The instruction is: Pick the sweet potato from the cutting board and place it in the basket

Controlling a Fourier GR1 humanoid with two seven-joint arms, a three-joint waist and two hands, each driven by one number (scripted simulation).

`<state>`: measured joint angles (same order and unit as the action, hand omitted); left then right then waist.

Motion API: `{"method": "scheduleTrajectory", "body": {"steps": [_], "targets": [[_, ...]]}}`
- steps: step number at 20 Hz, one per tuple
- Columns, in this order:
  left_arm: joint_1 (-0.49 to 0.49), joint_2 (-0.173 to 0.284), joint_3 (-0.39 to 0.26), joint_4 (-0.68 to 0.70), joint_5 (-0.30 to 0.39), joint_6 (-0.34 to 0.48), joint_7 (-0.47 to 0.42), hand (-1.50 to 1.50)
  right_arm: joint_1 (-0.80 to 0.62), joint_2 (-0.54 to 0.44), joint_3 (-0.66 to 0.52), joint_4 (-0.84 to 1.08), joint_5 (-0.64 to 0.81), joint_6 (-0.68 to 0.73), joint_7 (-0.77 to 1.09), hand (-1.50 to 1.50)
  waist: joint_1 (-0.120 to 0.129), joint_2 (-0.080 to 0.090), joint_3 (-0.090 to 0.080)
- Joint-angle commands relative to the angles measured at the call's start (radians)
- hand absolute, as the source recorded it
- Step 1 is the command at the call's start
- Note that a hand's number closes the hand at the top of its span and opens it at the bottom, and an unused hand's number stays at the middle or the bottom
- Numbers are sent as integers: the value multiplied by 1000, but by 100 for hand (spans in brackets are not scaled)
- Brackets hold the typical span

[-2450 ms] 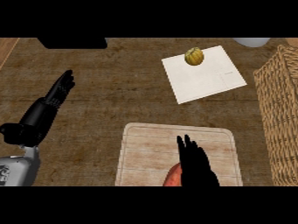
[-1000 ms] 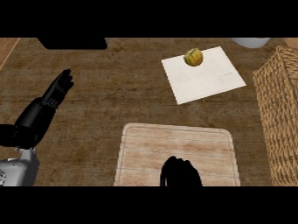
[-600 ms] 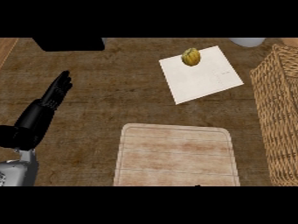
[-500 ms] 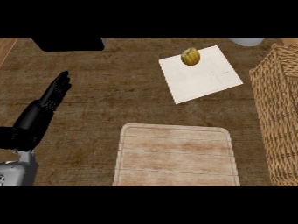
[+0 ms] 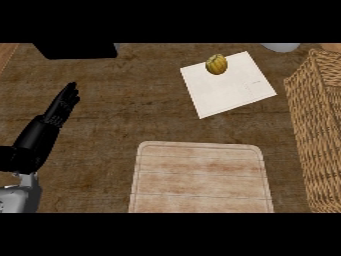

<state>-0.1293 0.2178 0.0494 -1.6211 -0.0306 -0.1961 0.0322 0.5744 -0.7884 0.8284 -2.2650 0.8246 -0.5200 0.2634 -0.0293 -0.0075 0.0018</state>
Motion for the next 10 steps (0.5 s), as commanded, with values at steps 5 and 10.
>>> {"method": "scheduleTrajectory", "body": {"steps": [5, 10], "targets": [[6, 2, 5, 13, -16, 7, -15, 0, 169, -135, -7, -335, -98, -219, -149, 150, -16, -2, -2], [-2, 7, 29, 6, 0, 12, -9, 0, 268, -251, -51, -344, -159, -345, -169, 150, -15, 1, -2]]}}
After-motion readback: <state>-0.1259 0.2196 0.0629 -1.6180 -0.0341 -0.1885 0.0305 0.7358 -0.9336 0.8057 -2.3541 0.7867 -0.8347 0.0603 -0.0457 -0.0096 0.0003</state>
